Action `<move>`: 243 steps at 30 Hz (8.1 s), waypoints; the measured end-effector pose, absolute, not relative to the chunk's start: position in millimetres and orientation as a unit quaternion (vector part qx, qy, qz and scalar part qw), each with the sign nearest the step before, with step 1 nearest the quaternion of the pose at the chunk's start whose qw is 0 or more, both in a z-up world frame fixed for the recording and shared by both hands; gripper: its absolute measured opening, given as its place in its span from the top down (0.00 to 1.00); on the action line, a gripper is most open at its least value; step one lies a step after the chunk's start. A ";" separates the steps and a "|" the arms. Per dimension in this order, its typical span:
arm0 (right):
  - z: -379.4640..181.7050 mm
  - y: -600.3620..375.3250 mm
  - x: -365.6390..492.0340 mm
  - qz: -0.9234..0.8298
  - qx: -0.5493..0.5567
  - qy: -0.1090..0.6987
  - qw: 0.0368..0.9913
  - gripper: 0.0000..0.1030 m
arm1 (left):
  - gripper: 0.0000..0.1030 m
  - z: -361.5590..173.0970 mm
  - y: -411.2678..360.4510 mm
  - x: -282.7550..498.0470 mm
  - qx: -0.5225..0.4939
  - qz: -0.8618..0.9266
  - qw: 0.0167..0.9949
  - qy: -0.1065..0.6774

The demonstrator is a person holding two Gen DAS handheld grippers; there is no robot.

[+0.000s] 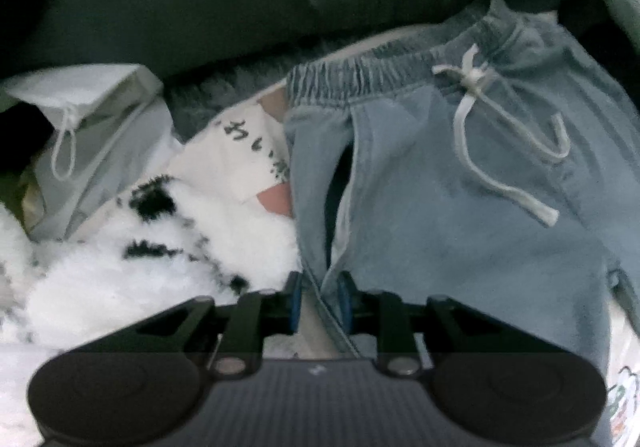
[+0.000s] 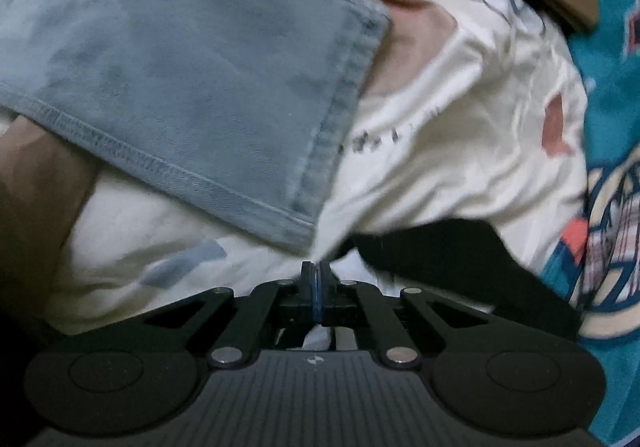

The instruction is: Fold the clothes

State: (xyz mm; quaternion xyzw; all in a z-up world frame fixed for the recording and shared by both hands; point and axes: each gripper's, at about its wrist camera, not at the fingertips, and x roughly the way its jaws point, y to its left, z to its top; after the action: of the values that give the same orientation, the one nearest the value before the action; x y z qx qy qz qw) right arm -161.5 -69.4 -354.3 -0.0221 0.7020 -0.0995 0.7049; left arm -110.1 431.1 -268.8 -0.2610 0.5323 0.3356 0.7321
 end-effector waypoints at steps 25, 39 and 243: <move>-378.0 -123.1 -155.6 -0.142 0.246 0.542 0.791 0.55 | 0.69 -218.5 382.2 -89.8 -0.197 0.291 0.763 0.543; -413.7 -138.6 -159.0 -0.092 0.341 0.598 0.719 0.55 | 0.66 -221.3 372.0 -99.2 -0.186 0.293 0.751 0.562; -400.6 -123.0 43.8 -0.306 0.269 0.538 0.738 0.74 | 0.61 -328.8 240.1 94.2 -0.058 0.000 0.817 0.573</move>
State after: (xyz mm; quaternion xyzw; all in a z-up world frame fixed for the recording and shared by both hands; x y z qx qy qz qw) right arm 43.8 -123.0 -400.6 0.2687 0.5384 -0.3059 0.7378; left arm 94.2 240.1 -328.8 -0.0585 0.5734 -0.0002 0.8172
